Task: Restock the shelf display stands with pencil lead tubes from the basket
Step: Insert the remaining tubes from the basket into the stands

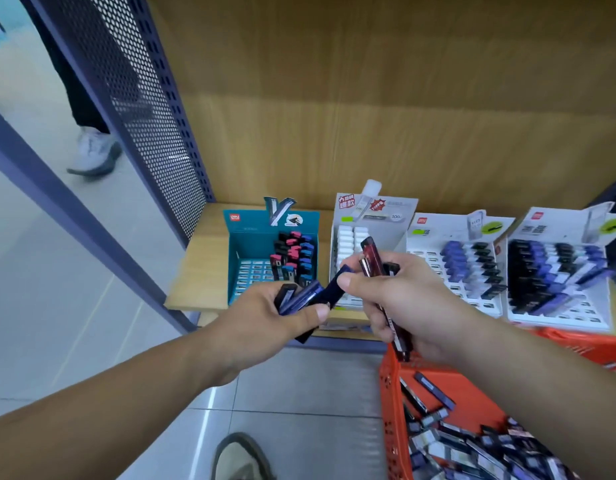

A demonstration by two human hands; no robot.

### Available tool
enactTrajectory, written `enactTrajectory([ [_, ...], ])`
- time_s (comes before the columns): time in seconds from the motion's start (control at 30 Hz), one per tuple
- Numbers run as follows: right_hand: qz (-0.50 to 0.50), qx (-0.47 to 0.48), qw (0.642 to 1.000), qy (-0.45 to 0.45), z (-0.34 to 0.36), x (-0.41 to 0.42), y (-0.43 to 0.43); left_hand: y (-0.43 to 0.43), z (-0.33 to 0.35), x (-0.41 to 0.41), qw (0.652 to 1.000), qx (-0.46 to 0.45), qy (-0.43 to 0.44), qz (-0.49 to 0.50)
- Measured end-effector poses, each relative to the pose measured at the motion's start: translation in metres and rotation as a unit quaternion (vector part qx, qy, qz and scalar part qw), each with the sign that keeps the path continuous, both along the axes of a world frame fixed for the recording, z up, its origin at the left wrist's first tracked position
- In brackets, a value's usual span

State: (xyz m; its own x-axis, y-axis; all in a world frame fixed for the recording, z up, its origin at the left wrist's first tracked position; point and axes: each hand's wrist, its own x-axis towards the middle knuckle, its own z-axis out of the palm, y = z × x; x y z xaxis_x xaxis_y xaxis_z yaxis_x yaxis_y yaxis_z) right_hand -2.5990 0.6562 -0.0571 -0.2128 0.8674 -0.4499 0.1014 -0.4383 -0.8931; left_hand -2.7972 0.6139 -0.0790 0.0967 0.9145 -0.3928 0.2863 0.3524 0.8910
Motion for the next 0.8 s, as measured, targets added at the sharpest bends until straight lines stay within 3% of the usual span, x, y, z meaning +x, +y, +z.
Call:
enactTrajectory([
  [0.1,-0.004,0.006,0.999,-0.041,-0.002,-0.01,0.002,0.006,-0.007,-0.006,1.0,0.009,0.006,-0.005],
  [0.23,-0.012,0.09,0.989,-0.12,0.005,-0.024,0.016,0.024,-0.006,-0.024,0.999,0.041,0.017,0.019],
  [0.43,0.011,0.196,0.957,-0.214,-0.008,-0.034,0.038,0.06,-0.021,-0.073,0.978,0.089,0.184,0.029],
  [0.57,0.05,0.222,0.949,-0.218,-0.035,-0.042,0.045,0.071,-0.044,-0.071,0.968,0.13,0.216,0.009],
  [0.8,0.077,0.208,0.954,-0.202,-0.064,-0.043,0.067,0.085,-0.077,-0.051,0.967,0.172,0.186,0.014],
])
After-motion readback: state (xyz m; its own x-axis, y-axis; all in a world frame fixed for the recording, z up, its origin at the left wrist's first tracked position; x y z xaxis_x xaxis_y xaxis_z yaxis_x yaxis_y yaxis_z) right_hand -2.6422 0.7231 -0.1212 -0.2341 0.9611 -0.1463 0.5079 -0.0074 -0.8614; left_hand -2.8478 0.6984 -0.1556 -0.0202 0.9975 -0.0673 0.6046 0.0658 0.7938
